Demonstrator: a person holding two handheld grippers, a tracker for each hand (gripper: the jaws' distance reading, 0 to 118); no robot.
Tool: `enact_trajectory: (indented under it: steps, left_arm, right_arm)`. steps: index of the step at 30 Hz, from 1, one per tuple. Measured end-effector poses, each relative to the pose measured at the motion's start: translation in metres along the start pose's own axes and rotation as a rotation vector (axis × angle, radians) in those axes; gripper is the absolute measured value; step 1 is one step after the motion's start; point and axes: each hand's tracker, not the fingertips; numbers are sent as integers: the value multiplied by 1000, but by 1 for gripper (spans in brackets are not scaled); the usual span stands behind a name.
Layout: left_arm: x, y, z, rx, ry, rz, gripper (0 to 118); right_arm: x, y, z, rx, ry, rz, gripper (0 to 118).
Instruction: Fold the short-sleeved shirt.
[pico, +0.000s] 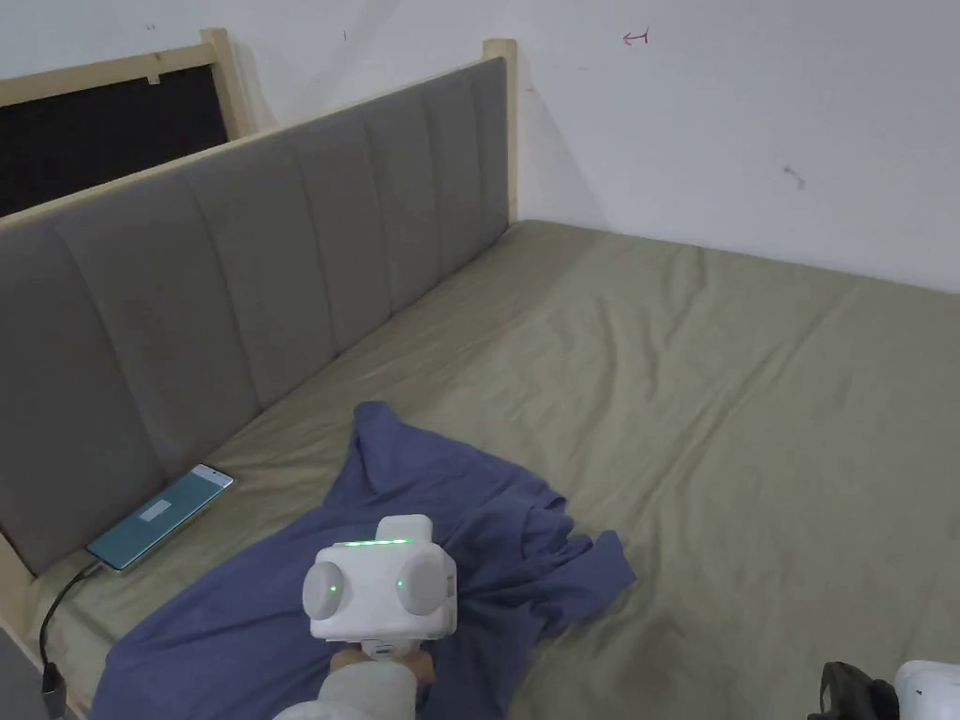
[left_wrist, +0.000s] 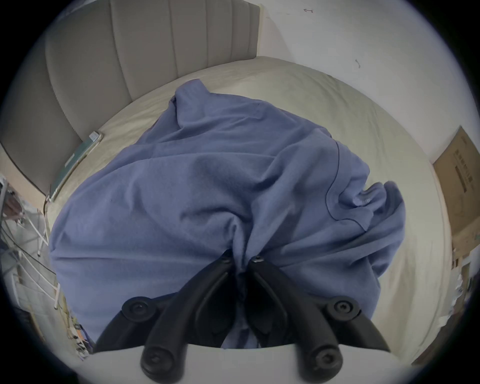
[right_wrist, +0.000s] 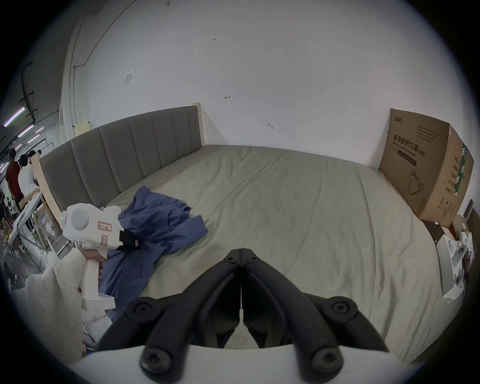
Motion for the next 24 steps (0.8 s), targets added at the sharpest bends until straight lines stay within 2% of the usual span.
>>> enact_trajectory:
  steps: [9,13,17,20,24]
  left_arm:
    - [-16,18,59,93,-247,219,5]
    - [29,35,97,171,-276,84,5]
    - [109,48,141,234,-468,-12,5]
    - [191,51,182,275,-556,-189,5]
    - [299,26,240,302,-784,-356,5]
  right_arm:
    - [43,8,19,26,-87,-84,0]
    - [72,15,39,65,-152,-132,0]
    - [106,21,64,113,-249,-173,0]
    - [133,26,89,157,-314,-219,0]
    - [173,30,129,224,-436,-251,0]
